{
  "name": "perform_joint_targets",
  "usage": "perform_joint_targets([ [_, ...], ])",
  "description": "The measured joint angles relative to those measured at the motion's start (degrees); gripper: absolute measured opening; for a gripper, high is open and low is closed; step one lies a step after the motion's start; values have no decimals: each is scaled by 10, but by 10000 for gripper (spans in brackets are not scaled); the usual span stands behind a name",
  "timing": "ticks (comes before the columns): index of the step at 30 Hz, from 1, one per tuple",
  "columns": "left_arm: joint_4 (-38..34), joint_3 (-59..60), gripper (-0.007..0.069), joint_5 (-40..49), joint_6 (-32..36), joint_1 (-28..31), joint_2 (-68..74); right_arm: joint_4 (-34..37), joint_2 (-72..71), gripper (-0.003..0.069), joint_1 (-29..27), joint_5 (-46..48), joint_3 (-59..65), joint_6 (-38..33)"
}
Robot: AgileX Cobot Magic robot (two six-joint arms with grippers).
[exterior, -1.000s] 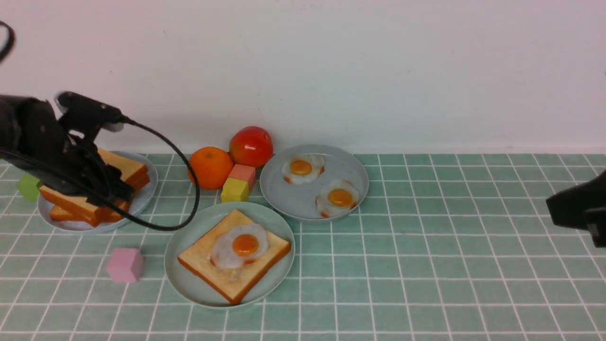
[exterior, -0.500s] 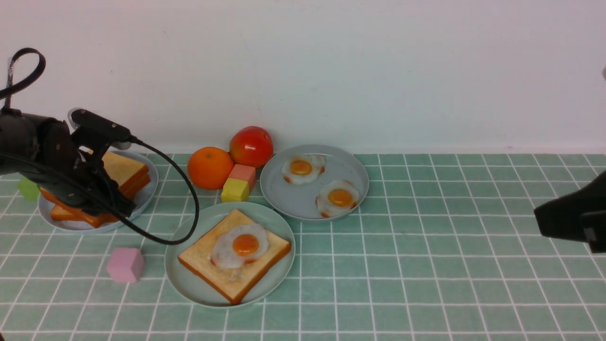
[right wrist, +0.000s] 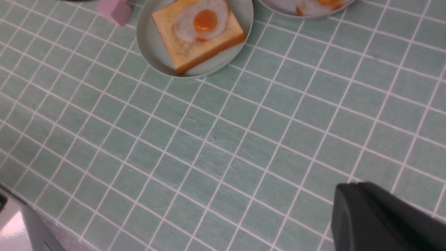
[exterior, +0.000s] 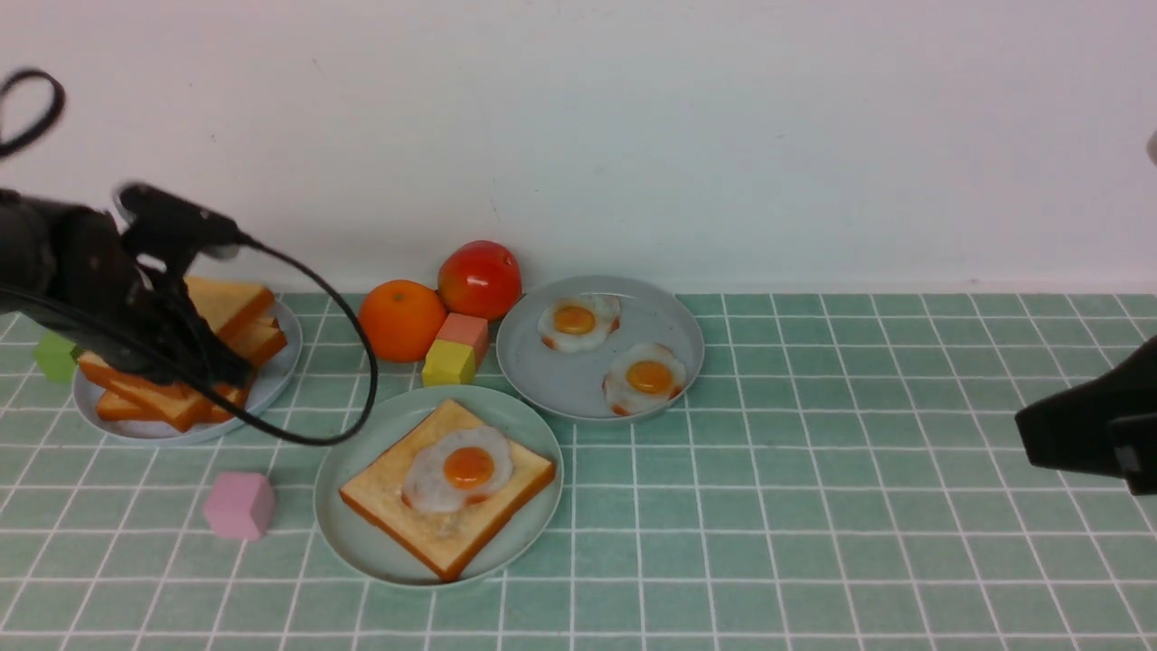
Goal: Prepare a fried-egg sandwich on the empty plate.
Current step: Use the left arm to grab a slice of bread, then use the left arm to place a slice of bread on the fried egg in the middle
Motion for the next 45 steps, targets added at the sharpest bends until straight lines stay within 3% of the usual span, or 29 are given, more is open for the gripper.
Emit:
perform_joint_targets([
  [6, -27, 5, 0, 86, -1, -42, -79, -2, -14, 22, 0, 0, 0, -21],
  [12, -41, 60, 0, 140, -19, -172, -139, -11, -25, 27, 0, -1, 0, -26],
  [16, -27, 82, -4, 161, -78, -264, -139, -19, -29, 32, 0, -1, 3, -26],
  [22, 0, 82, -4, 156, -103, -324, -115, -20, -32, 32, 0, 2, 17, -26],
  [36, 7, 82, 20, 140, -134, -335, -74, -11, -46, 35, 0, 22, 19, -26],
  [40, 8, 82, 98, 126, -134, -335, -74, 0, -54, 39, 0, 28, 19, -26],
  [45, 8, 82, 253, 121, -134, -335, -73, 6, -65, 43, 0, 39, 19, -26],
])
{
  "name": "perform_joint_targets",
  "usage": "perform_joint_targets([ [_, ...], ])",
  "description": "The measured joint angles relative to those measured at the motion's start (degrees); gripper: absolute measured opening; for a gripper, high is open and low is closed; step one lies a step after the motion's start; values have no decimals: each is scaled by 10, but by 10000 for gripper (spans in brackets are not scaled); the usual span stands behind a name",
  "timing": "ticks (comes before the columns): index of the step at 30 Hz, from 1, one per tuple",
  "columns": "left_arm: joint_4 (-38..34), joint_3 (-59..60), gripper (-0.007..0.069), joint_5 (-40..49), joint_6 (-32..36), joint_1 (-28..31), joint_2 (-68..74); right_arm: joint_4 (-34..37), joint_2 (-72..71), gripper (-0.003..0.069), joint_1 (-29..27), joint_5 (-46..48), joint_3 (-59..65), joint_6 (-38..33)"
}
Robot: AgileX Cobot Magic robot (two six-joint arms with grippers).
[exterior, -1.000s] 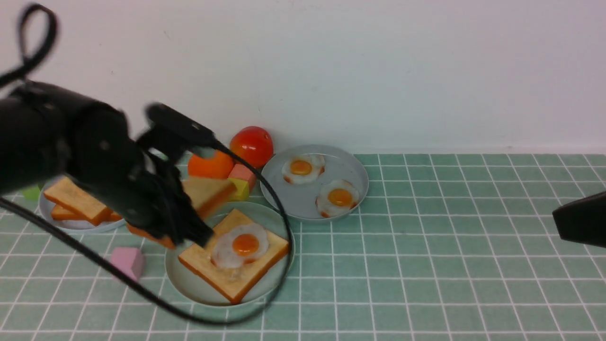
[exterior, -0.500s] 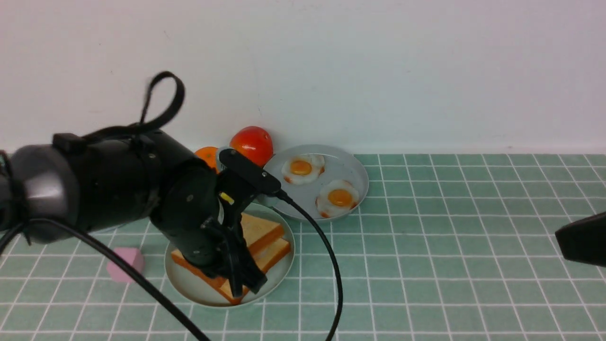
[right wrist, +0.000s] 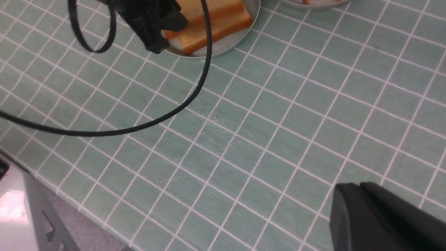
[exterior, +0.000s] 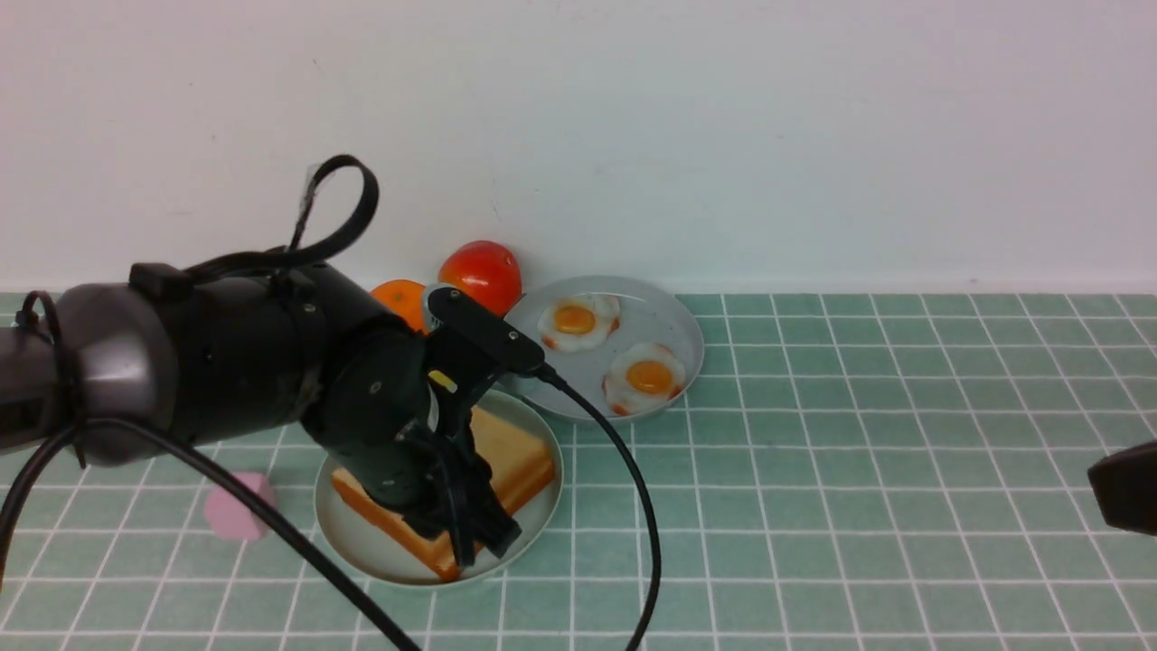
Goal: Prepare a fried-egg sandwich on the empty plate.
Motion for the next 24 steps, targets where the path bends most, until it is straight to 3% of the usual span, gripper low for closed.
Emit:
perform_joint_targets([
  [3, -9, 0, 318, 1, 0, 0, 0, 1, -10, 43, 0, 3, 0, 0],
  [7, -38, -1, 330, 18, 0, 0, -19, 0, -25, 43, 0, 3, 0, 0],
  [11, -82, 0, 239, 29, 0, 0, -77, -10, -41, 46, 0, 4, 0, 0],
  [14, -129, 23, 58, 7, 0, -1, -210, -41, -70, 48, 0, 23, 0, 15],
  [16, -140, 55, -13, -23, 0, -1, -291, -59, -87, 48, 0, 38, 0, 26],
  [24, -203, 293, -13, -175, 0, -1, -646, -162, -220, 50, 0, 59, 46, 122],
])
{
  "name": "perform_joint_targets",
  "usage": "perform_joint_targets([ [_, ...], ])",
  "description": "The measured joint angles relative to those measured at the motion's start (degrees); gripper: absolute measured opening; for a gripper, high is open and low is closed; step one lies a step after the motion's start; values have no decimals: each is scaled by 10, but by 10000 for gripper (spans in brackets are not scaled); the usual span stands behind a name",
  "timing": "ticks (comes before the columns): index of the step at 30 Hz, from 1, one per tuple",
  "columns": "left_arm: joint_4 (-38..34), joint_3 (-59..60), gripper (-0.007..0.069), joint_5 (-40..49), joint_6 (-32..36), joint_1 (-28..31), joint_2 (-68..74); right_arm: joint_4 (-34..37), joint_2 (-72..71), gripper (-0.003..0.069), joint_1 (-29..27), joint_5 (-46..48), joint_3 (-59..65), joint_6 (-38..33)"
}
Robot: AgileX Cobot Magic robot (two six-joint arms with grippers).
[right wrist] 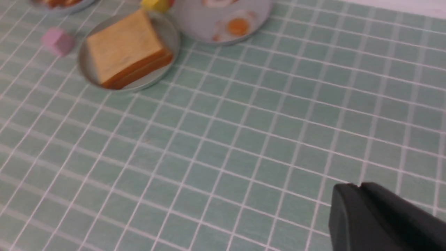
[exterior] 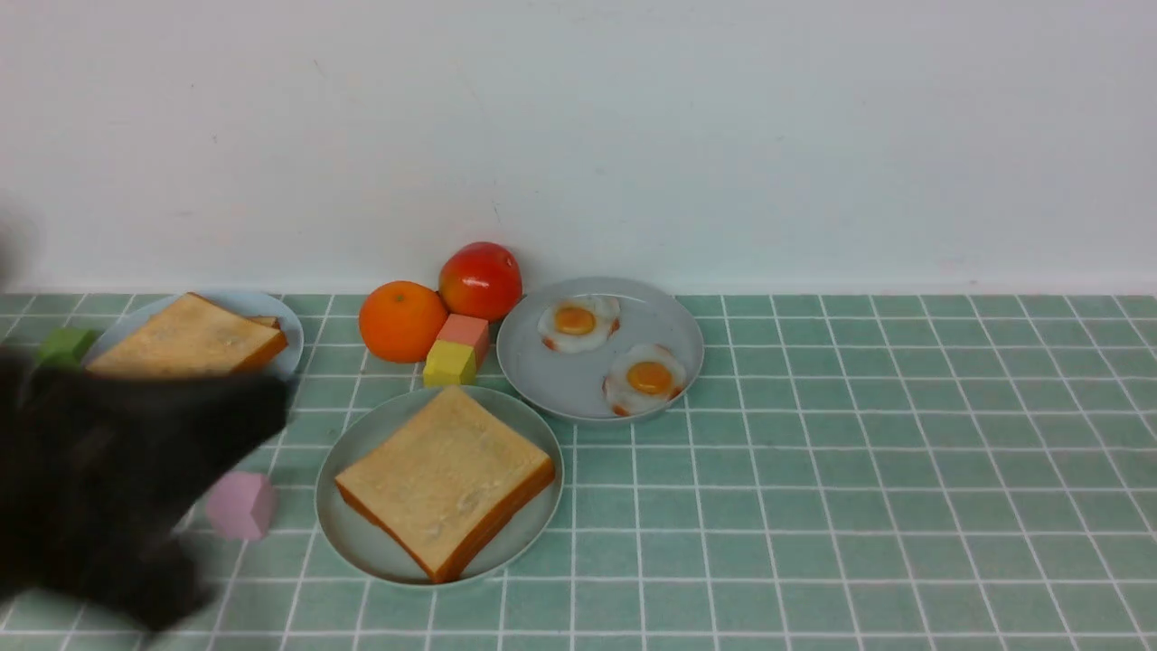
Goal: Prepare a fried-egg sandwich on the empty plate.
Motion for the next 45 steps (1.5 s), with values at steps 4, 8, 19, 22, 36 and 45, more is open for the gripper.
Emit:
perform_joint_targets([
  [4, -21, 95, -13, -60, 0, 0, -105, -26, -68, 52, 0, -4, 58, 46],
  [8, -28, 186, -13, -140, 0, 0, -203, -59, -156, 52, 0, -56, 141, 117],
  [19, -31, 221, -13, -108, 0, 0, -222, -125, -192, 65, 0, -372, 338, 200],
  [22, -31, 221, -13, -99, 0, 0, -222, -130, -192, 73, 0, -477, 396, 201],
  [36, -31, 222, -13, -95, 0, 0, -222, -192, -206, 80, -54, -537, 548, 199],
  [45, -31, 222, -13, -94, 0, 0, -222, -185, -245, -14, -208, -585, 584, 204],
])
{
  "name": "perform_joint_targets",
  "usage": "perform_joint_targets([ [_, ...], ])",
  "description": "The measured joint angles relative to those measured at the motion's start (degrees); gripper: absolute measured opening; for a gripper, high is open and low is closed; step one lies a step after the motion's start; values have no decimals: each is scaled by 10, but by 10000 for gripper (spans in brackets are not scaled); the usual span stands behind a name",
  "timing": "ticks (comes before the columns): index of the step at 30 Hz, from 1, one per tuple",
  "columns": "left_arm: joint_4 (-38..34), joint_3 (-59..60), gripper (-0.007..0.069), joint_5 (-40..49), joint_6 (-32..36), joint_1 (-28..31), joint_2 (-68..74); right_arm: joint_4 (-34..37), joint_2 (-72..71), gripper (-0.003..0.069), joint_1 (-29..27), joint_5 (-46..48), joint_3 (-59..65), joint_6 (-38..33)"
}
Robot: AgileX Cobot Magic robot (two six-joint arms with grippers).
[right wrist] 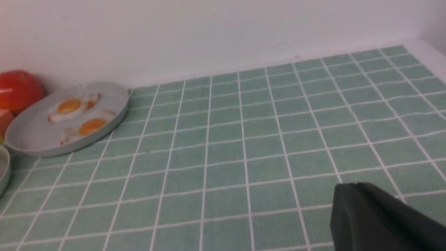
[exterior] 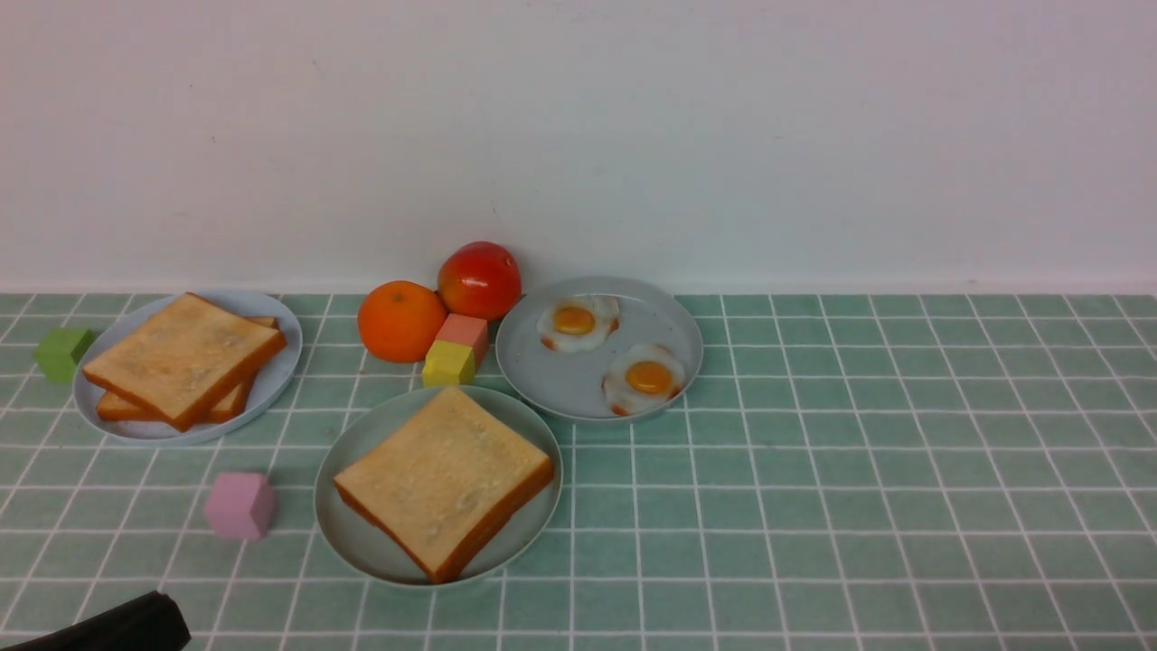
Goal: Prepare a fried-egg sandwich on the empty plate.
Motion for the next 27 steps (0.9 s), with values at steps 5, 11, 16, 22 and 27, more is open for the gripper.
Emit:
perform_joint_targets([
  [5, 0, 0, -13, 0, 0, 0, 0, -6, -17, -15, -1, -22, 0, -2],
  [11, 0, 0, -9, 0, 0, 0, 1, 110, -23, -15, 1, 5, 0, -166],
  [16, 0, 0, -4, 1, 0, 0, 1, 202, -23, -15, 1, 75, 0, -286],
  [22, 0, 0, 0, 1, 0, 0, 1, 235, -23, -14, 2, 97, -3, -309],
  [27, 0, 0, 5, 1, 0, 0, 1, 237, -23, -10, 2, 98, -4, -312],
])
